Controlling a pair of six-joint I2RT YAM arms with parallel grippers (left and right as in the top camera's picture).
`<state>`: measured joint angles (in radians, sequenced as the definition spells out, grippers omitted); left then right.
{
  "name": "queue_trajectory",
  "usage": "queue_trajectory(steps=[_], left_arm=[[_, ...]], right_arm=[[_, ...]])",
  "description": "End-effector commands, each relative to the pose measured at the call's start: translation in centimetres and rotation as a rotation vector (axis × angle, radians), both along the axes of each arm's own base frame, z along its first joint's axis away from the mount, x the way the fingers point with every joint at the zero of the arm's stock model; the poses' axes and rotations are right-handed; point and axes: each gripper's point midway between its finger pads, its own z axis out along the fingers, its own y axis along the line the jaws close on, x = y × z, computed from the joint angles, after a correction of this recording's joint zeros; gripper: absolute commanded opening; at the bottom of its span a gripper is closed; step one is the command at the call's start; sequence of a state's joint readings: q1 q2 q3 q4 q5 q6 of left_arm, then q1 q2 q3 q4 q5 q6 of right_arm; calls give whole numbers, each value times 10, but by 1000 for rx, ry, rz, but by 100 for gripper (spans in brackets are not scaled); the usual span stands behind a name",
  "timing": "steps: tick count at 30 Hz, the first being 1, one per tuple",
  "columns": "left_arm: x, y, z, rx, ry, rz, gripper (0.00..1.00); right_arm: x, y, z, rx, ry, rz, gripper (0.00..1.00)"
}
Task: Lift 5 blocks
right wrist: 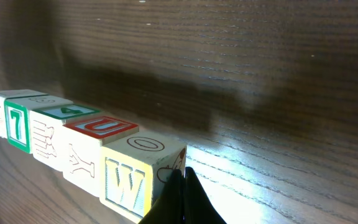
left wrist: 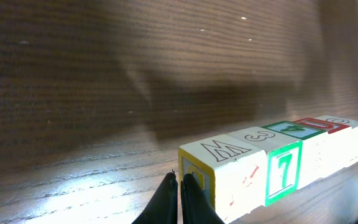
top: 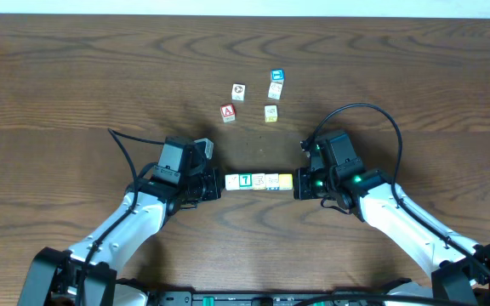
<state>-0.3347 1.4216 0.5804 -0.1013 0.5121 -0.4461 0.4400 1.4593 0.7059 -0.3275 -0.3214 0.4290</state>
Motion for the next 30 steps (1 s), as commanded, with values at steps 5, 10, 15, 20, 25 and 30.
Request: queue_trajectory(steps=[5, 10, 15, 20, 25, 30], left_arm=[[-9, -48, 58, -238, -52, -171, 7], [-9, -48, 60, -241, -56, -169, 7], [-9, -48, 60, -242, -54, -167, 7], [-9, -48, 60, -244, -49, -162, 7], [-9, -48, 61, -245, -50, -162, 7], [-7, -49, 63, -249, -55, -159, 7]], right_arm=[[-26, 70, 60, 296, 19, 241, 1], [-26, 70, 65, 302, 7, 243, 1], [-27, 69, 67, 303, 3, 243, 1], [-26, 69, 70, 306, -3, 243, 1], [-25, 70, 73, 308, -9, 245, 1], [-23, 72, 78, 313, -19, 246, 1]])
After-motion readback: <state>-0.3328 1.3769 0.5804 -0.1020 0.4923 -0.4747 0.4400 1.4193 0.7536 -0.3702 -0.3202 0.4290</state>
